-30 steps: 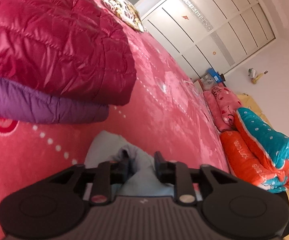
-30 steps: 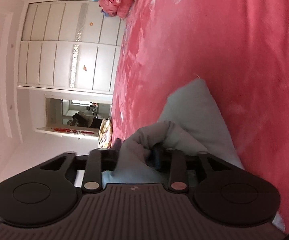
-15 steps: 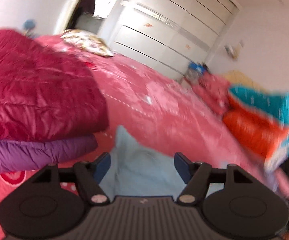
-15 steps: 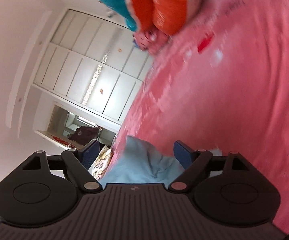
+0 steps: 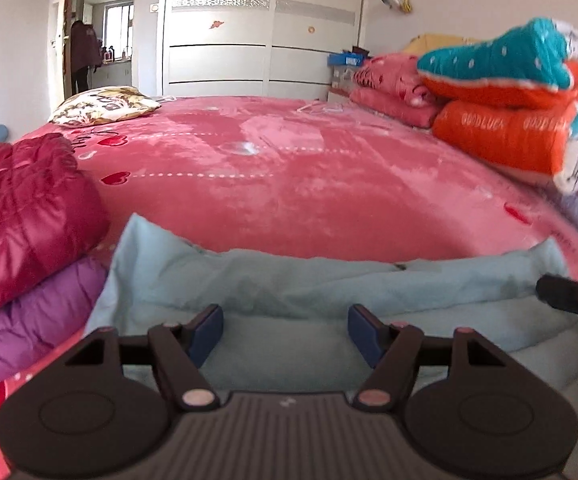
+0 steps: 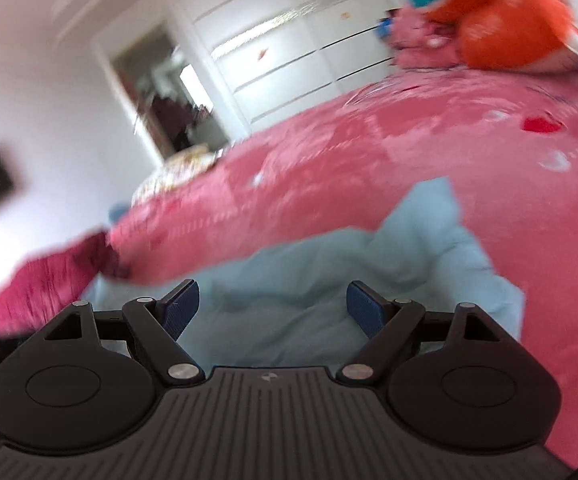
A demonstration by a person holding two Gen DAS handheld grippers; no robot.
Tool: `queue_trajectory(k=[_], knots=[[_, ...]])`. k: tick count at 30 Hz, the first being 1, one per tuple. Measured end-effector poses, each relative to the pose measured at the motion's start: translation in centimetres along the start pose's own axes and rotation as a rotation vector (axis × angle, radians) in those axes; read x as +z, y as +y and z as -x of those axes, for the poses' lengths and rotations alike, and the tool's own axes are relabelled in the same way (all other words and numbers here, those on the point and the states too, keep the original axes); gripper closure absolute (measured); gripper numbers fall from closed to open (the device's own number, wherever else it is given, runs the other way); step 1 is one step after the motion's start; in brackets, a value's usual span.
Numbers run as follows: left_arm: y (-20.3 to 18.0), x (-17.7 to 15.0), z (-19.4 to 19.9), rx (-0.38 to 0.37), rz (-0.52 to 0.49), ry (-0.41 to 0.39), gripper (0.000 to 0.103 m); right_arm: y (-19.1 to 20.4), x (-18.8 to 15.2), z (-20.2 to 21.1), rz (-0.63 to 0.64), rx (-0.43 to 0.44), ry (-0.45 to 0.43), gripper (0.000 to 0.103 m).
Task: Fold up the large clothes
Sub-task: 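Press and smooth the folded jacket with both open grippers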
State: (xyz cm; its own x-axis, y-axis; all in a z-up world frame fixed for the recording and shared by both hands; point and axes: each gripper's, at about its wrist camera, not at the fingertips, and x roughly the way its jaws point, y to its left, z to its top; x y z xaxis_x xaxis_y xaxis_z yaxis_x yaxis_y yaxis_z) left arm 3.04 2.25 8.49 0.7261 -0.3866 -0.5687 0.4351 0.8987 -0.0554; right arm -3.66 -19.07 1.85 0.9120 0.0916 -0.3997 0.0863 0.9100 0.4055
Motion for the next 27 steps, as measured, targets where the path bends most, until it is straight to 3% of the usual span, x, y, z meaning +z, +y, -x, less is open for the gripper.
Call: queue_trajectory(k=[3, 7, 13, 16, 23, 27], knots=[[-0.7, 0.1, -1.5, 0.018, -0.023, 0.014, 0.034, 1.0, -0.3, -1.9, 0.107, -0.071, 0.045, 0.002], [-1.5, 0.0, -3.0, 0.019, -0.018, 0.021, 0.034, 0.3, 0.1, -3.4, 0.122, -0.158, 0.076, 0.002], [-2.4, 0.2, -5.2, 0.019, -0.015, 0.013, 0.032, -3.3, 0.8, -5.1, 0.011, -0.307, 0.084, 0.002], [-2.0, 0.3, -5.7, 0.031, 0.012, -0.001, 0.026, -5.3, 0.9, -5.5, -0.038, -0.366, 0.086, 0.002], [-0.6, -0.8, -6.8, 0.065, 0.033, -0.021, 0.019, -6.3, 0.5, -7.5, -0.05, -0.377, 0.111, 0.0], [0.0, -1.7, -7.6, 0.045, 0.069, -0.032, 0.018, -5.8, 0.5, -7.6, -0.037, -0.384, 0.116, 0.0]])
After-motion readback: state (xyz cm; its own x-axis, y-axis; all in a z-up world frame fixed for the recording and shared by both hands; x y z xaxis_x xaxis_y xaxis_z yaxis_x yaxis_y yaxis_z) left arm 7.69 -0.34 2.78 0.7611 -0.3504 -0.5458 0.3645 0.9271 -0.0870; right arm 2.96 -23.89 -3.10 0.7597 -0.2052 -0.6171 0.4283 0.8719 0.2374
